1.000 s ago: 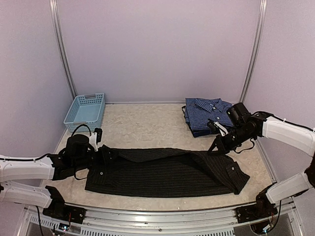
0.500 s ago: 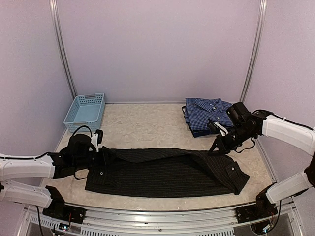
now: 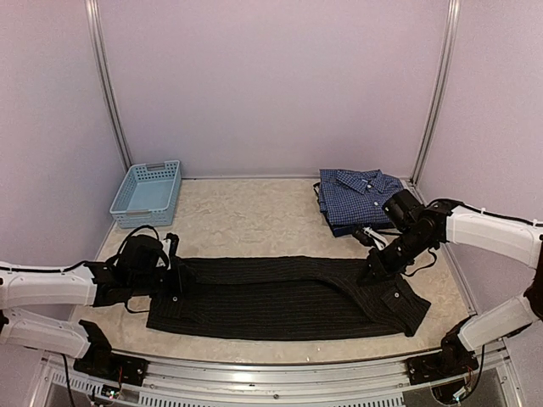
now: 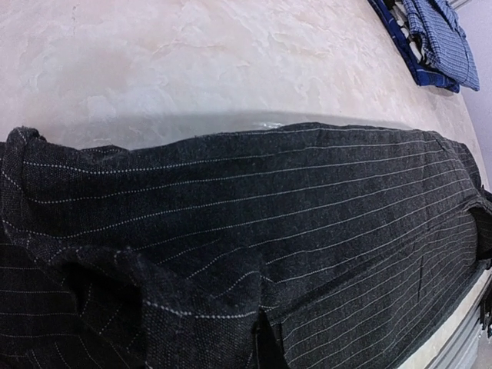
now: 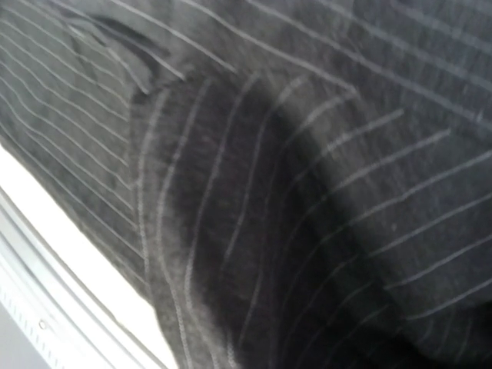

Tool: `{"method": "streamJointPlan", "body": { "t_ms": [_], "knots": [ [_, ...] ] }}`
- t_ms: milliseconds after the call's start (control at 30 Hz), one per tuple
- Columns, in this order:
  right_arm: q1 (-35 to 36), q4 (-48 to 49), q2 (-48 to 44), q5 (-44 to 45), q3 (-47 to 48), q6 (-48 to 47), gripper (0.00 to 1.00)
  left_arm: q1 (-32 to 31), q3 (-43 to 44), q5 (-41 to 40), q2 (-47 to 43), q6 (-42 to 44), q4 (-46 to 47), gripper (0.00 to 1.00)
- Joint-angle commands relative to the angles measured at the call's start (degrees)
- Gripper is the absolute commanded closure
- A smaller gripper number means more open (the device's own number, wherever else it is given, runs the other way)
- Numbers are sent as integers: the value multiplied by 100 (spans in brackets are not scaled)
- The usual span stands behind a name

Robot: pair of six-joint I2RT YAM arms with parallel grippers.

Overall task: Fold and stack the long sleeve shirts
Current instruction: Fold the 1/3-folded shirt at the center of the board.

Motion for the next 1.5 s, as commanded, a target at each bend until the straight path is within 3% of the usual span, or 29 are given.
{"method": "streamJointPlan", "body": {
  "t_ms": [0, 100, 167, 333, 400, 467, 633, 933, 1267, 1467],
  "knots": [
    [103, 146, 149, 48, -170, 116, 100, 6, 283, -115, 196, -171, -479, 99],
    [113, 57, 190, 212, -100, 100, 89, -8, 403, 24, 329, -297, -804, 94],
    [113, -30, 173, 324, 15, 96, 78, -76, 465, 183, 333, -361, -981, 85],
    [113, -92, 14, 652, 403, 121, 52, -291, 743, -136, -169, -397, -1596, 35],
    [114, 33, -44, 701, 486, 149, 47, -310, 808, -241, -461, -390, -1732, 22],
    [112, 239, -82, 780, 505, 227, 45, -310, 818, -288, -779, -380, -1681, 15],
    [113, 1130, -42, 818, 395, 416, 44, -302, 861, -278, -1016, -210, -1146, 12],
    [111, 2560, 819, 758, 207, 840, 47, -160, 1265, -188, 143, 158, -348, 12],
    [109, 2944, 1887, 724, 220, 873, 49, 558, 1101, 95, 1803, 345, 806, 12],
    [115, 3034, 1952, 860, -145, 944, 50, 947, 1231, 213, 2470, 581, 1037, 12]
  ]
}}
